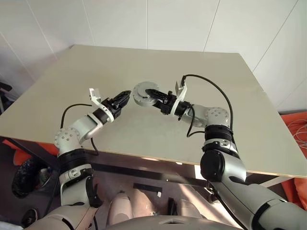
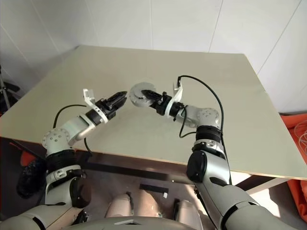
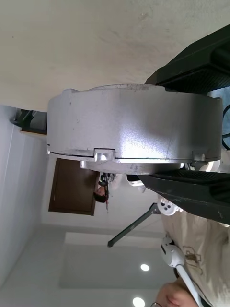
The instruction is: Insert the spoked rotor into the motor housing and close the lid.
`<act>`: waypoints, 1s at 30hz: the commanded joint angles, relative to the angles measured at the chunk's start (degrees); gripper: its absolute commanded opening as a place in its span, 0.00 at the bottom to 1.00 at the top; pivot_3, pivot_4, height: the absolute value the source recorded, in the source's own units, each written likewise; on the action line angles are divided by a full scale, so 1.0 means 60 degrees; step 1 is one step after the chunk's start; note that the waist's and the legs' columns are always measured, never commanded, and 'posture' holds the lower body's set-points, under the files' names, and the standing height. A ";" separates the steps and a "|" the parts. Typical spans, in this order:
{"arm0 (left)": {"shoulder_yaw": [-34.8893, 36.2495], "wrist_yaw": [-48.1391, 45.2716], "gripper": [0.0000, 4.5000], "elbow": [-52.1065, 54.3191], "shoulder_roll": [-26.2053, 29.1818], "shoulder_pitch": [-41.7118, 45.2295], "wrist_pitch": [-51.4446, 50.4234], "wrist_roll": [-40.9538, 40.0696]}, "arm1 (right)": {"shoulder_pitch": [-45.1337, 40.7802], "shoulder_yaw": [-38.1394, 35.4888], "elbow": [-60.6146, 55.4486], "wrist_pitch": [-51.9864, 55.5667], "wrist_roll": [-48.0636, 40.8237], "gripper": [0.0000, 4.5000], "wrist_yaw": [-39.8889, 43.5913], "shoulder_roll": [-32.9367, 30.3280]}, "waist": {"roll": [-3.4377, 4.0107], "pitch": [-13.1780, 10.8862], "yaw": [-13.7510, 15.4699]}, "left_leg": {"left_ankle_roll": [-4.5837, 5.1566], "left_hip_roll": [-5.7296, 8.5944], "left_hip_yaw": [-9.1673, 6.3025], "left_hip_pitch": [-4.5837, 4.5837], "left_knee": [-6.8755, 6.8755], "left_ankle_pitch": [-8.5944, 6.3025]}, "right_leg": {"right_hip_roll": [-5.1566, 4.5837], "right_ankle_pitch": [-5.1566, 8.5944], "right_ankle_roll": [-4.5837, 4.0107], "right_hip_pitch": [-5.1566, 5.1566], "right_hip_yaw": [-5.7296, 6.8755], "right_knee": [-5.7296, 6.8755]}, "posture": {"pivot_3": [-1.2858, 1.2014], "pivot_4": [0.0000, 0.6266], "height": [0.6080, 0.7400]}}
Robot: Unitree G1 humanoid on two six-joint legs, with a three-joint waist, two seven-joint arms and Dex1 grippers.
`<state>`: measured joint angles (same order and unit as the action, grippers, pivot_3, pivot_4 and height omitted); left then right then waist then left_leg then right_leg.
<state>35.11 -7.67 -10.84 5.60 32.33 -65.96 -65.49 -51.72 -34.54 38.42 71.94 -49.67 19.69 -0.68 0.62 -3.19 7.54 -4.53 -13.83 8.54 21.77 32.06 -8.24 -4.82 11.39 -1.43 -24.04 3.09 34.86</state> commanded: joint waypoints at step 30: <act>-0.0036 -0.0583 0.99 -0.2456 0.0227 0.1411 -0.0484 -0.2301 | -0.0457 0.0062 -0.1130 0.0152 -0.1195 0.45 -0.0422 0.0324 | -0.0002 0.0000 0.0010 | -0.0001 0.0009 -0.0001 0.0002 0.0015 0.0001 | -0.0003 -0.0018 0.0022 0.0005 -0.0011 0.0001 | 0.52 0.00 1.00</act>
<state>34.59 -10.03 -26.48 6.45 39.56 -69.73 -77.97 -52.97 -34.09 34.60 73.63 -54.21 16.06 1.34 0.61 -3.19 7.60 -4.54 -13.78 8.53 21.78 32.16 -8.23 -4.84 11.28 -1.29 -24.01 3.03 34.87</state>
